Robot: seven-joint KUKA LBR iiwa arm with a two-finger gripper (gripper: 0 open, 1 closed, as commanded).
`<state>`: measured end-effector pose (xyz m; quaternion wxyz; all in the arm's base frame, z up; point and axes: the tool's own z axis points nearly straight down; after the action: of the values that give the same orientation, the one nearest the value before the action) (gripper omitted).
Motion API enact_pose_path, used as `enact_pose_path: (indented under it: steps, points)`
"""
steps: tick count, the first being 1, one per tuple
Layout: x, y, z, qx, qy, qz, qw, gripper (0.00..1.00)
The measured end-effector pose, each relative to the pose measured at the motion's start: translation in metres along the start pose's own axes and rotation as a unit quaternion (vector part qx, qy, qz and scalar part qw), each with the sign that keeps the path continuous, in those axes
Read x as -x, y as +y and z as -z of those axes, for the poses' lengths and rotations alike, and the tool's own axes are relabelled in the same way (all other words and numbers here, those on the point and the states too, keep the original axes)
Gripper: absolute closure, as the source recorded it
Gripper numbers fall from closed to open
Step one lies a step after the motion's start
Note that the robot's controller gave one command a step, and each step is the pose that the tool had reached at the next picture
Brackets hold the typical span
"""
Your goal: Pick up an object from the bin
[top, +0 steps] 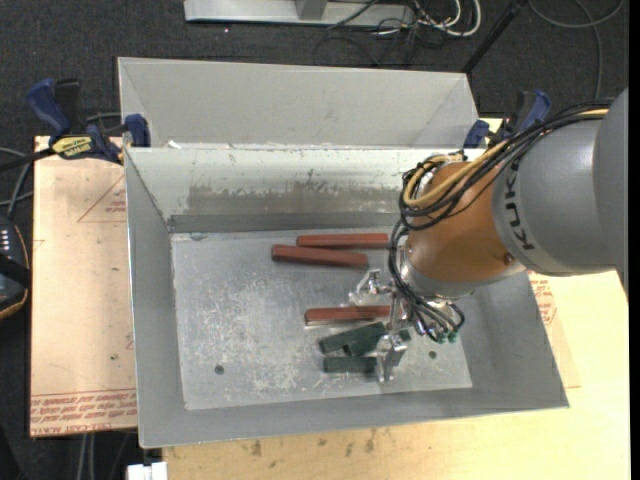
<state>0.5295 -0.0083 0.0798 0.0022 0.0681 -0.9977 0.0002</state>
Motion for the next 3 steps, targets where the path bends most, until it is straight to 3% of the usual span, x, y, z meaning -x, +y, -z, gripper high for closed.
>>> enact_pose_path:
  steps: [1, 3]
  points:
    - [0.0027, -0.0013, 0.0086, 0.0, -0.0057, 0.001, 1.0, 1.0]
    - [0.0025, -0.0011, 0.0138, 0.0, -0.0056, 0.001, 1.0, 1.0]
